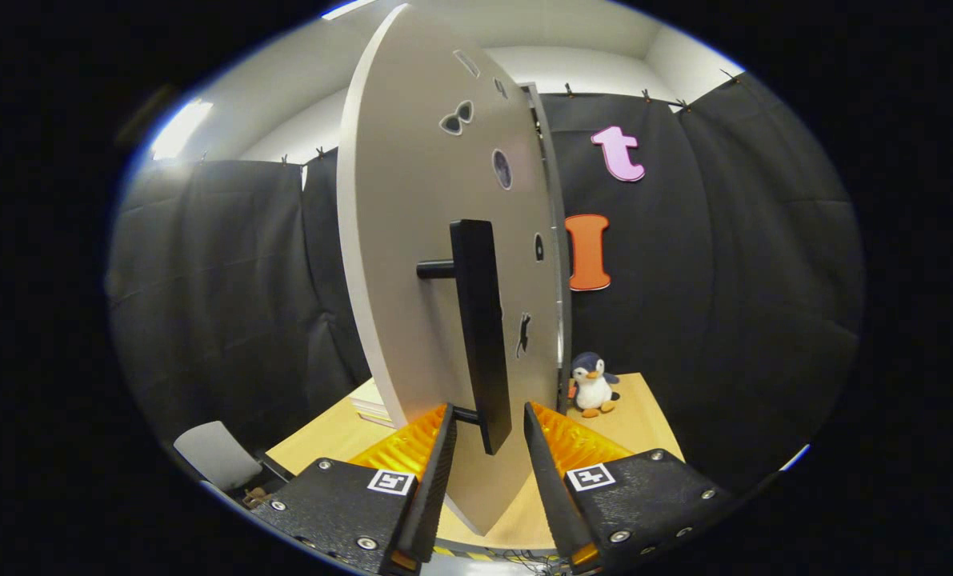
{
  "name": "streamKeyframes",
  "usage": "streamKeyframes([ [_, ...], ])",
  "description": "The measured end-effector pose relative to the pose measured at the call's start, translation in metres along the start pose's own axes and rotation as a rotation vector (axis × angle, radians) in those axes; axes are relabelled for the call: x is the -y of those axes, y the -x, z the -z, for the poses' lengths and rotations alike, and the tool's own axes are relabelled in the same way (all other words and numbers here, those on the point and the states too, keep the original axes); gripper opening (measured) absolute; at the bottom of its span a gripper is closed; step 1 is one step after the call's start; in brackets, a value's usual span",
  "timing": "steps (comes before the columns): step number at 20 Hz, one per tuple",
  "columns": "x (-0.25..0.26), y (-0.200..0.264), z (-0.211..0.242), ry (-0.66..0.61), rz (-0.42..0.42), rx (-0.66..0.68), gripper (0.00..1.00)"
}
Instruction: Open the shoe cabinet door, grab the shoes and put them into the shoe cabinet, then close the shoe cabinet door.
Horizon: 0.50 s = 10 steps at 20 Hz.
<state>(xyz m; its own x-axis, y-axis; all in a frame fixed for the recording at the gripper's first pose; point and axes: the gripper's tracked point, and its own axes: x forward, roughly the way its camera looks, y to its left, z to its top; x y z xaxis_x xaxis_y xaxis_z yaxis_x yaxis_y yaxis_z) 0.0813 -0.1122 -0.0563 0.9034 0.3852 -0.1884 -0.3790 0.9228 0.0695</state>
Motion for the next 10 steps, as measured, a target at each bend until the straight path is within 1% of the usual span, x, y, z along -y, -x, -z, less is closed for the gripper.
streamKeyframes([
  [4, -0.03, -0.017, -0.002, 0.019, -0.072, -0.006, 0.55],
  [6, -0.042, -0.029, 0.0, -0.019, -0.104, -0.013, 0.56],
  [8, -0.056, -0.041, -0.002, -0.043, -0.134, -0.019, 0.61],
  [10, -0.071, -0.053, -0.004, -0.039, -0.162, -0.019, 0.61],
])
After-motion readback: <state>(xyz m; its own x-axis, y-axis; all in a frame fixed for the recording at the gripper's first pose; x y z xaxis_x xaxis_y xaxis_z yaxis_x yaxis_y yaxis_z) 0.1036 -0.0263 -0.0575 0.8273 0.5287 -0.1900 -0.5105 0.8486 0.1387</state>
